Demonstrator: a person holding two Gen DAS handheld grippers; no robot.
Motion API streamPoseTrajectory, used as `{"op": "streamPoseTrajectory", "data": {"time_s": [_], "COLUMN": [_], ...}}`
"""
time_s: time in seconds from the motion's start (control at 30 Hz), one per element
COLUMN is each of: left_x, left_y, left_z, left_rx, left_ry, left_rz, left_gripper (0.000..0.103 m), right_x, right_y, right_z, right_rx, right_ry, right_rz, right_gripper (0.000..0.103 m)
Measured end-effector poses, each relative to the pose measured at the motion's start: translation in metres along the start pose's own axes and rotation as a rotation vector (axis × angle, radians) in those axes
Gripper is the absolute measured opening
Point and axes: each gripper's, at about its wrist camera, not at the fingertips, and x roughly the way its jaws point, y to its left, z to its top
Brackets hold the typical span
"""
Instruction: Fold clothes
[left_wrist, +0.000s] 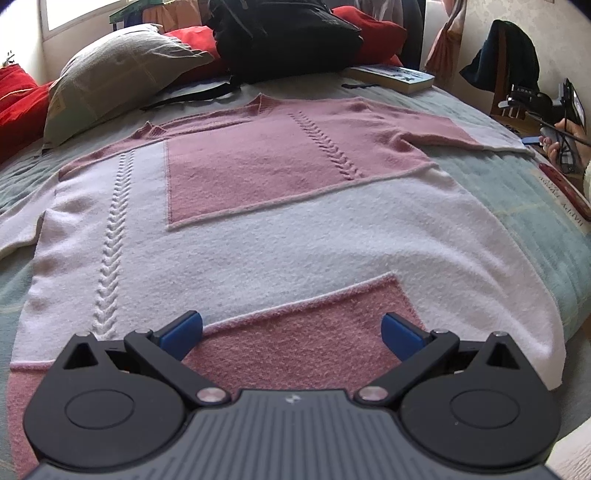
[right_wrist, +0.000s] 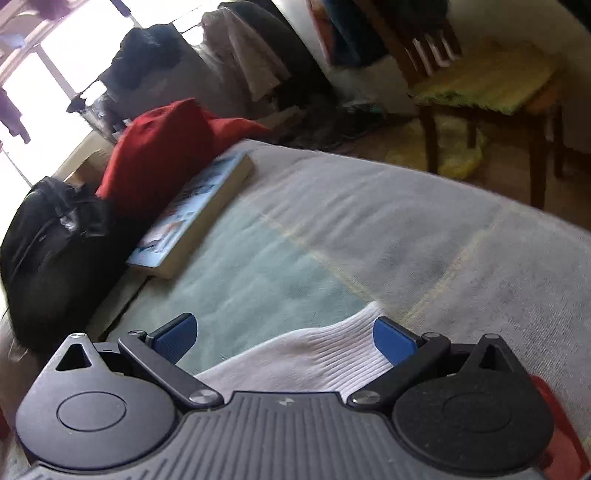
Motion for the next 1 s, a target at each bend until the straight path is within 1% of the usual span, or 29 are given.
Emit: {"op": "streamPoseTrajectory", "data": {"time_s": [0.07, 0.17, 0.27, 0.37, 0.4, 0.53, 0.8, 0.83, 0.9, 0.93, 1.0], "left_x": [-0.001, -0.004, -0.01, -0.019, -0.02, -0.025, -0.032, -0.032, -0.029, -0.027, -0.023], "left_y": [-0.002, -0.005, -0.006, -0.002, 0.001, 0.014, 0.039, 0.043, 0.051, 0.056, 0.063], "left_z": [-0.001, -0.003, -0.005, -0.007, -0.008, -0.013, -0.018, -0.019, -0.023, -0.025, -0.032], "left_rx": [0.004, 0.014, 0.025, 0.025, 0.022, 0.0, -0.037, -0.044, -0.068, -0.082, -0.123], "left_ry": [-0.003, -0.005, -0.018, -0.035, -0.037, -0.043, -0.071, -0.072, -0.064, -0.058, -0.036], "left_rz": [-0.004, -0.016, -0.018, -0.012, -0.009, -0.001, -0.022, -0.024, -0.027, -0.028, -0.034], "left_gripper": [0.102, 0.102, 0.102, 0.102, 0.102, 0.102, 0.102, 0.102, 0.102, 0.102, 0.102], "right_x": [-0.004, -0.006, 0.003, 0.014, 0.011, -0.025, -0.098, -0.107, -0.124, -0.131, -0.135], "right_y": [0.021, 0.06, 0.093, 0.107, 0.114, 0.147, 0.215, 0.225, 0.245, 0.254, 0.267], "right_z": [-0.009, -0.03, -0.056, -0.08, -0.087, -0.115, -0.169, -0.18, -0.207, -0.221, -0.246], "right_rx": [-0.072, -0.232, -0.405, -0.541, -0.576, -0.688, -0.911, -0.936, -0.965, -0.963, -0.936], "right_ry": [0.051, 0.104, 0.144, 0.195, 0.202, 0.198, 0.188, 0.189, 0.196, 0.202, 0.245], "right_rz": [0.034, 0.05, 0.007, -0.072, -0.08, -0.043, 0.032, 0.057, 0.134, 0.178, 0.249], "right_gripper": [0.103, 0.103, 0.103, 0.103, 0.103, 0.103, 0.103, 0.103, 0.103, 0.103, 0.103]}}
